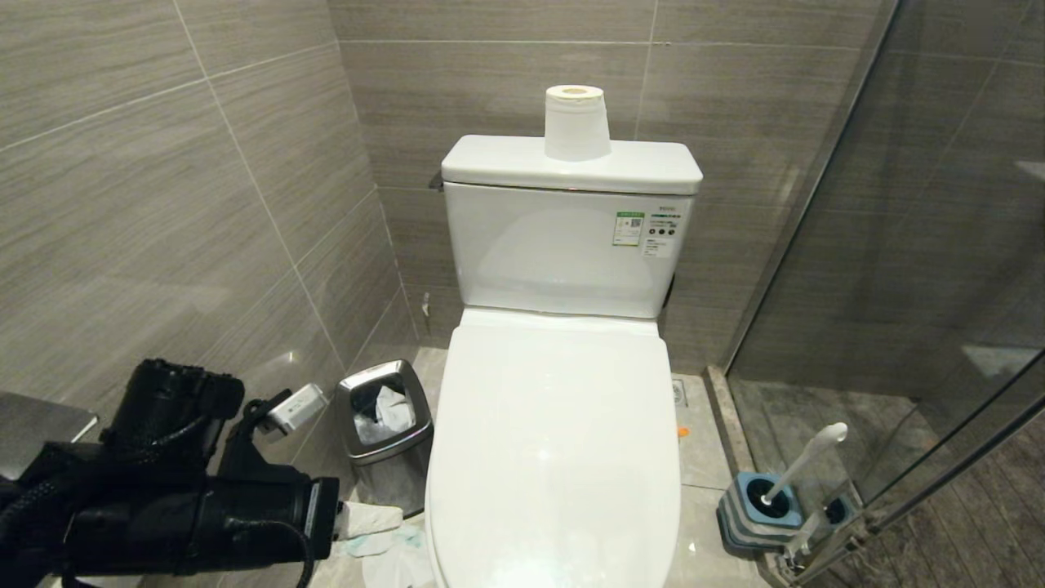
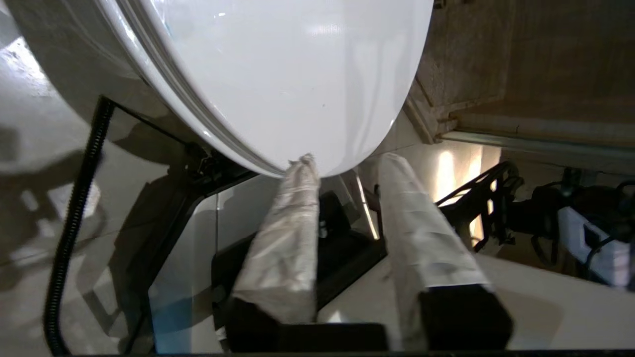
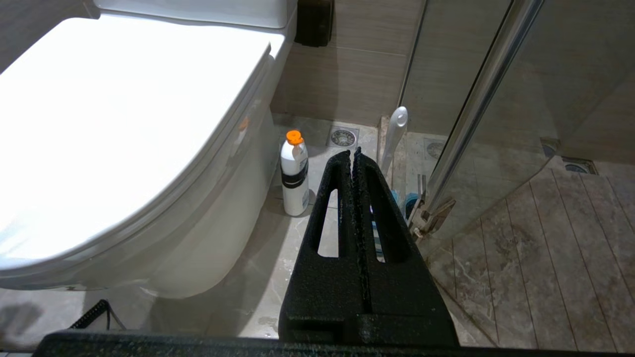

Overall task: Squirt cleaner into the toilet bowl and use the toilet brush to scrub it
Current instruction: Use the left hand to lift the toilet lid slightly

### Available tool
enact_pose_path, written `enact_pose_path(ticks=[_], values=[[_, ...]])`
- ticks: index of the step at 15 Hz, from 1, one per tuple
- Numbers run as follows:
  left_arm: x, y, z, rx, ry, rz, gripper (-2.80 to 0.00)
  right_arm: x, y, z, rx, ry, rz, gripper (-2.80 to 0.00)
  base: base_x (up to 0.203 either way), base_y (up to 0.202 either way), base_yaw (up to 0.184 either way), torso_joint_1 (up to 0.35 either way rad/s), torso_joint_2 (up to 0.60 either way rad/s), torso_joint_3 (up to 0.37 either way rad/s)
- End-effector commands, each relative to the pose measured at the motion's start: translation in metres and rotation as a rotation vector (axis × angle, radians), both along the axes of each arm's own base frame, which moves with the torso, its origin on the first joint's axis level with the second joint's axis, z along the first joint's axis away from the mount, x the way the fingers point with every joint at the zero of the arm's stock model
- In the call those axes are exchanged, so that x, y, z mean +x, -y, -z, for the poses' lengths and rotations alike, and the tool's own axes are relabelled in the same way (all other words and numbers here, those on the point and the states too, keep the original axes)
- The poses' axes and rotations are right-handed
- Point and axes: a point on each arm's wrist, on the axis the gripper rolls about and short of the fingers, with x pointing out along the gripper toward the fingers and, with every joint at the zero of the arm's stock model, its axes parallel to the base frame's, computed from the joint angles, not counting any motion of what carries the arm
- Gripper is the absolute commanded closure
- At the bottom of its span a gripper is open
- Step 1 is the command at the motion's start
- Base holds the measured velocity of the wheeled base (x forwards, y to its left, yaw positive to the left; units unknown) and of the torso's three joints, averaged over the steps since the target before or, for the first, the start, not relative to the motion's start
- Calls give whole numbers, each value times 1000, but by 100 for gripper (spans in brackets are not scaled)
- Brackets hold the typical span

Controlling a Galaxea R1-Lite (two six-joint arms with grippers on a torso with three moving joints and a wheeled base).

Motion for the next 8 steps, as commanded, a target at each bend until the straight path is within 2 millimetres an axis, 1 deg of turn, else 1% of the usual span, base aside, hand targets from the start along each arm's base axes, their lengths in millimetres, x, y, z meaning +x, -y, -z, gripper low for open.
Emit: enact_pose_path(ticks=[1, 4, 6, 8], values=[[15, 7, 1, -32, -58, -31, -280, 0, 0, 0, 0, -2, 0, 0, 0, 0, 0, 0, 0, 0], [34, 15, 2, -102, -146, -73, -280, 0, 0, 0, 0, -2, 0, 0, 0, 0, 0, 0, 0, 0], [38, 16, 4, -115, -133, -75, -280, 0, 0, 0, 0, -2, 0, 0, 0, 0, 0, 0, 0, 0], [43, 14, -1, -134, -77, -84, -280, 0, 0, 0, 0, 0, 0, 0, 0, 0, 0, 0, 0, 0]])
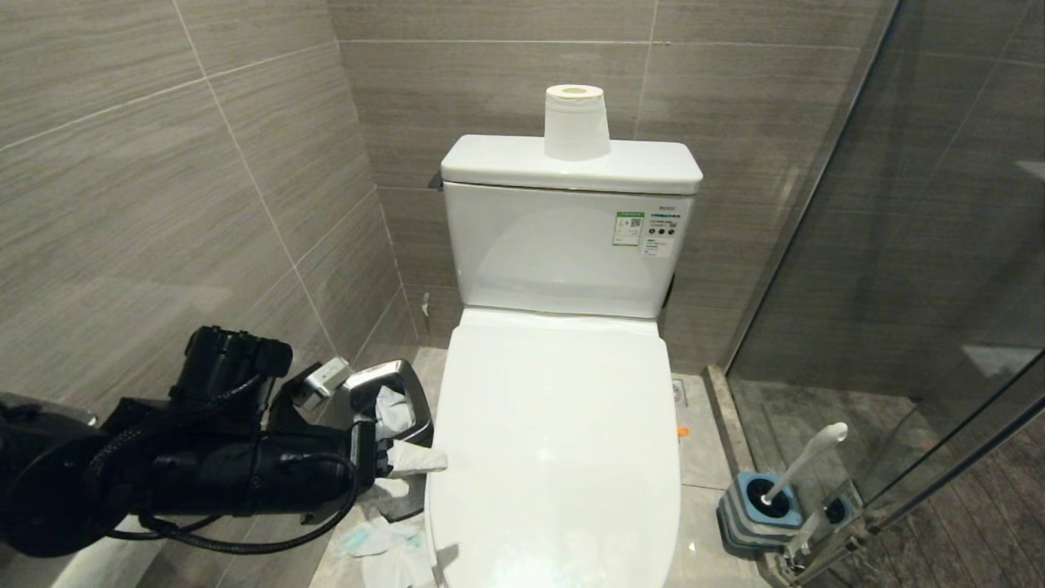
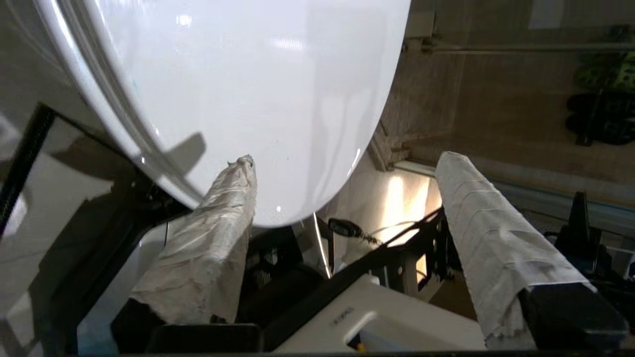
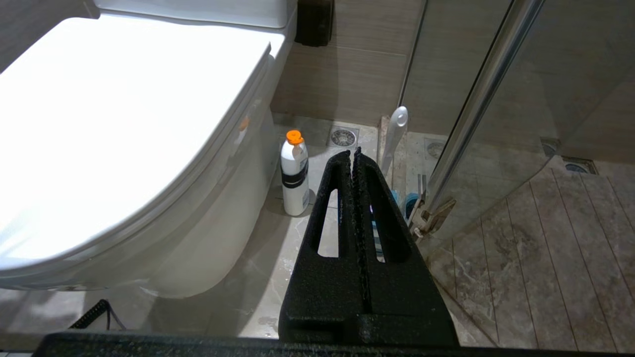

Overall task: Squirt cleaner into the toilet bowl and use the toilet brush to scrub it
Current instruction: Use the left hand to lift the toilet lid slightly

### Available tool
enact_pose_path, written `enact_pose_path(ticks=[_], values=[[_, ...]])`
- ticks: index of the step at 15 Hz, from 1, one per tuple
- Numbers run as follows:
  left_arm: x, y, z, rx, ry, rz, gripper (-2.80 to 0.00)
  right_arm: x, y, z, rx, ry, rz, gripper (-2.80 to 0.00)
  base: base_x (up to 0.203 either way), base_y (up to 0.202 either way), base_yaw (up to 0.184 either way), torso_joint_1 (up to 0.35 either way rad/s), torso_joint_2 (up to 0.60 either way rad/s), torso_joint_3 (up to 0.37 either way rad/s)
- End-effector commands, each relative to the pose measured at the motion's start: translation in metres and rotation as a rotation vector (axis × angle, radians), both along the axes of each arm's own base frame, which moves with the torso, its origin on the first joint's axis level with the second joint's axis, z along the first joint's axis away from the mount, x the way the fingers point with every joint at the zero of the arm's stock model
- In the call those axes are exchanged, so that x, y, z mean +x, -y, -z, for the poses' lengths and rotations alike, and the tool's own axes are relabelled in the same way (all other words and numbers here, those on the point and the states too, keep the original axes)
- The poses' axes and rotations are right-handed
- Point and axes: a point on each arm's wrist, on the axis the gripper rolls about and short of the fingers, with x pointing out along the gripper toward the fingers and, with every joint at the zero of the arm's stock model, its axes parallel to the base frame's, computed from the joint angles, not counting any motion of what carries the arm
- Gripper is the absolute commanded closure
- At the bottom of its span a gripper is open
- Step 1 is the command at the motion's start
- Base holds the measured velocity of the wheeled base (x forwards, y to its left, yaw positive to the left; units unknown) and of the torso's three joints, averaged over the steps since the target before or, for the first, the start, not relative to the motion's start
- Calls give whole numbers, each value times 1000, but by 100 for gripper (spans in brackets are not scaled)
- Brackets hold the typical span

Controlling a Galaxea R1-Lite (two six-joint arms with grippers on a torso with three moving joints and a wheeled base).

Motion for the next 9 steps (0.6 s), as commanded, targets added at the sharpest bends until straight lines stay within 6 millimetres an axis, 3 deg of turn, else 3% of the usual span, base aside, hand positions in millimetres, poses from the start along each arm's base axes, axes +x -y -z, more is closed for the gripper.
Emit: enact_pose_path(ticks=[1, 4, 9], values=[[7, 0, 0, -9, 30, -11, -280, 0, 0, 0, 0, -2, 0, 0, 0, 0, 0, 0, 0, 0], [23, -5, 11, -9, 58, -30, -280, 0, 0, 0, 0, -1, 0, 0, 0, 0, 0, 0, 0, 0], [48, -53, 29, -128, 119, 51, -280, 0, 0, 0, 0, -2, 0, 0, 0, 0, 0, 0, 0, 0]])
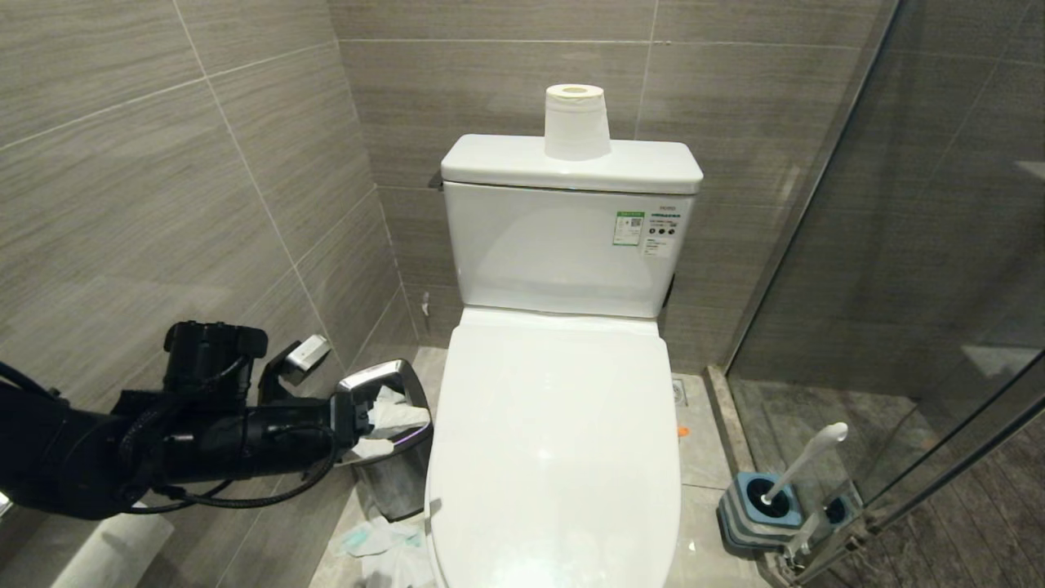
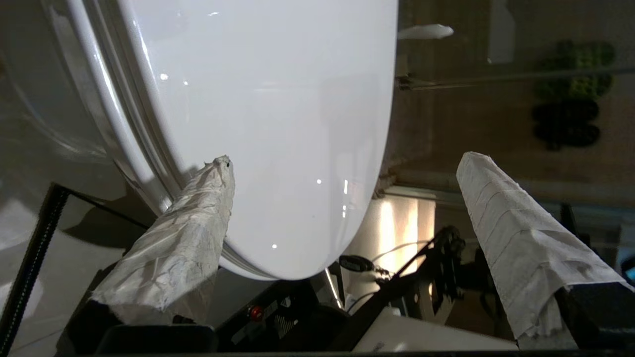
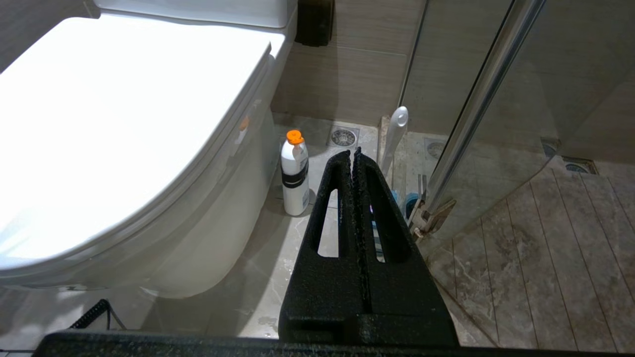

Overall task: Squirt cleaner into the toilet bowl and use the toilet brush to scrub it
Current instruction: Use the left hand to lift the toilet lid slightly

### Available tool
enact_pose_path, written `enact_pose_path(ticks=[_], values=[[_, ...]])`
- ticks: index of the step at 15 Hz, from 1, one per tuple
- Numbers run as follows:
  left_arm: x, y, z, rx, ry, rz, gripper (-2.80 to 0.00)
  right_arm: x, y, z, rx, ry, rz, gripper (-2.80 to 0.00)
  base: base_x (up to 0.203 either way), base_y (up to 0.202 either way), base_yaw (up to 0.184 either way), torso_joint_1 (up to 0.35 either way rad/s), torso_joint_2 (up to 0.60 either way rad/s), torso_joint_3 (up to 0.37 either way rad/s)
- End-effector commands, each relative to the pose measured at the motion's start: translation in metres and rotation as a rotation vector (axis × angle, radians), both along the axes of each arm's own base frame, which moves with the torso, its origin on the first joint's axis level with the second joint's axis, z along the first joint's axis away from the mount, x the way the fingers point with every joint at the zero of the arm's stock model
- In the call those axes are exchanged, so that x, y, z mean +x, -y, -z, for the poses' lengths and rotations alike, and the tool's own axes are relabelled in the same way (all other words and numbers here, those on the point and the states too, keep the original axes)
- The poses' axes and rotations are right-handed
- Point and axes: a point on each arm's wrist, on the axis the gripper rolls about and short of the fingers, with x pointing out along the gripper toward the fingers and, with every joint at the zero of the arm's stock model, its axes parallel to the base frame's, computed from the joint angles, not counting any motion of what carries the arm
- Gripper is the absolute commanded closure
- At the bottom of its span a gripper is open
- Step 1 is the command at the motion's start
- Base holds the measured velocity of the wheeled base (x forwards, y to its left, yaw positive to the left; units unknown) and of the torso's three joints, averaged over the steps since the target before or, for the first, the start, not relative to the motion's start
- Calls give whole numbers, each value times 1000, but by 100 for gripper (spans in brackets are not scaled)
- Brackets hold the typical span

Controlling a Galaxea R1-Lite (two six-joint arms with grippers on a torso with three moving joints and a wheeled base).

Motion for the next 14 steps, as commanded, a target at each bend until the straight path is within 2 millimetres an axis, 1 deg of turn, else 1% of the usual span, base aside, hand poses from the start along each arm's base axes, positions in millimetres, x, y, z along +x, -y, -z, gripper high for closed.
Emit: enact_pose_path(ticks=[1, 2, 3, 6, 12, 14], values=[[7, -25, 16, -40, 7, 71, -280, 0, 0, 0, 0, -1, 0, 0, 0, 0, 0, 0, 0, 0], [5, -31, 21, -30, 15, 100, -280, 0, 0, 0, 0, -2, 0, 0, 0, 0, 0, 0, 0, 0], [2, -34, 24, -15, 16, 125, -280, 0, 0, 0, 0, -1, 0, 0, 0, 0, 0, 0, 0, 0], [-5, -32, 33, 12, 39, 215, -280, 0, 0, 0, 0, 0, 0, 0, 0, 0, 0, 0, 0, 0], [2, -12, 51, 19, 12, 305, -280, 0, 0, 0, 0, -2, 0, 0, 0, 0, 0, 0, 0, 0], [12, -10, 59, 32, 18, 317, -280, 0, 0, 0, 0, -2, 0, 0, 0, 0, 0, 0, 0, 0]])
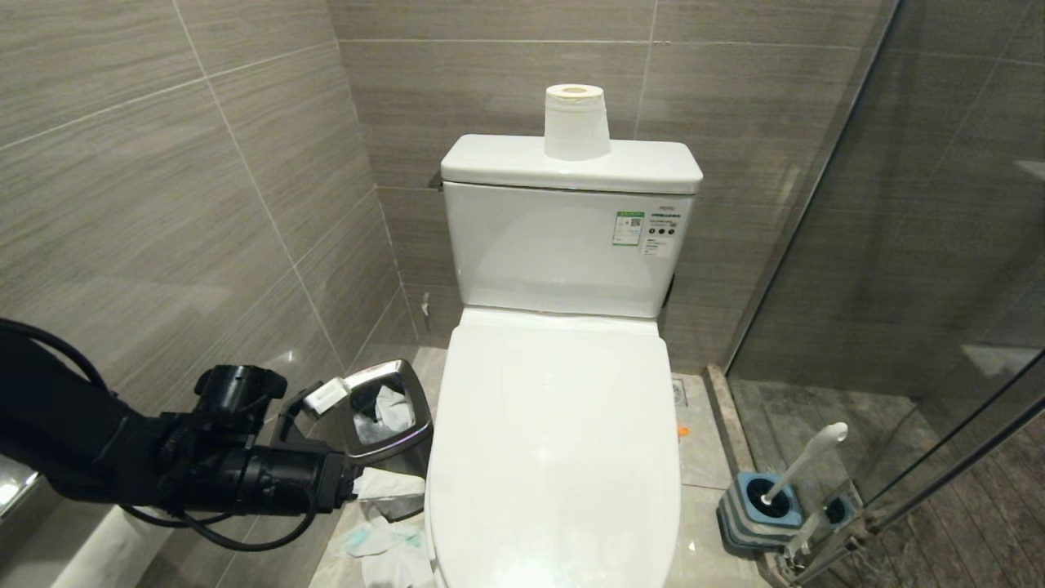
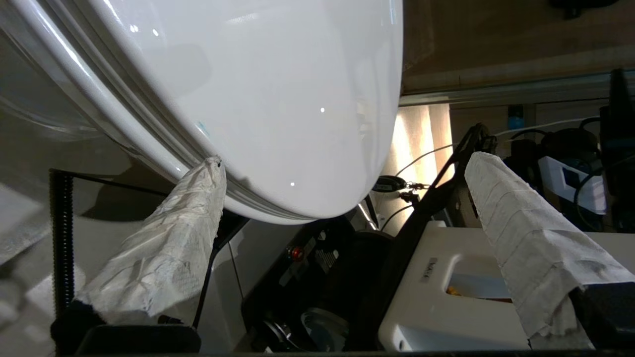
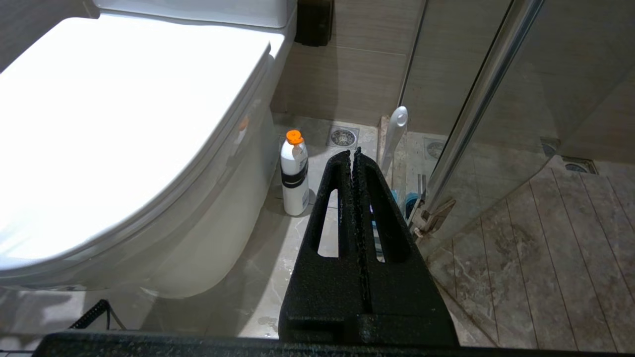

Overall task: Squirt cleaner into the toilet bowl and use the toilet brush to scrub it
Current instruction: Use the left hand to lift the toilet lid slightly

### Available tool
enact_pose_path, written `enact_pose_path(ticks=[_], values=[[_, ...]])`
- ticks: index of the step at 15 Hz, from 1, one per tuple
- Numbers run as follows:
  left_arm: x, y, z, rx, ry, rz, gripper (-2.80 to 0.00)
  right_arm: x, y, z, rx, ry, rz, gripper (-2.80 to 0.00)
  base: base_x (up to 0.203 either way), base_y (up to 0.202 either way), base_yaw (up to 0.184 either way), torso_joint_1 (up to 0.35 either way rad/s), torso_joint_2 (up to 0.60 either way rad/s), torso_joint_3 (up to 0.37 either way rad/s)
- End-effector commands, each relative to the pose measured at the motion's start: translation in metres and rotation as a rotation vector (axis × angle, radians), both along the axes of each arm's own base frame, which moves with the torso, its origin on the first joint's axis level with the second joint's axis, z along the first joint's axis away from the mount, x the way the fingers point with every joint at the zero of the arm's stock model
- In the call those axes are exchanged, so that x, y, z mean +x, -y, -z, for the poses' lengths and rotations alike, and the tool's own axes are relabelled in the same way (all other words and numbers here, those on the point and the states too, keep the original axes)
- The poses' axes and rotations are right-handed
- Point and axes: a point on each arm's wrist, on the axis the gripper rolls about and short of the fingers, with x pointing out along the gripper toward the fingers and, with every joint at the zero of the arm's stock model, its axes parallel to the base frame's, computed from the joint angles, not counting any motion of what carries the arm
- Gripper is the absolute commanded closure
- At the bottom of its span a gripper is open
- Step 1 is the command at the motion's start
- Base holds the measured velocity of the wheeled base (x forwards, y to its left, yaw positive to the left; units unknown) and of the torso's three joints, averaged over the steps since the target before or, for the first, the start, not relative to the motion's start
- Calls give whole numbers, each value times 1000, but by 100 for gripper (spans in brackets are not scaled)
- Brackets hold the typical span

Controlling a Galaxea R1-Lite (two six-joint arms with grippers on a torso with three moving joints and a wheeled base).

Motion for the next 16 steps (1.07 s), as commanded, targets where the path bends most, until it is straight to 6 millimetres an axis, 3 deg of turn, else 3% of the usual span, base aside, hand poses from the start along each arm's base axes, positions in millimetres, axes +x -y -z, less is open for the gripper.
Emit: enact_pose_path(ticks=[1, 10, 16], values=[[14, 2, 10, 7, -7, 5, -280, 0, 0, 0, 0, -1, -1, 0, 0, 0, 0, 0, 0, 0], [27, 6, 29, 134, -29, -49, -280, 0, 0, 0, 0, -2, -1, 0, 0, 0, 0, 0, 0, 0], [14, 10, 24, 140, -95, -26, -280, 0, 0, 0, 0, -2, -1, 0, 0, 0, 0, 0, 0, 0]])
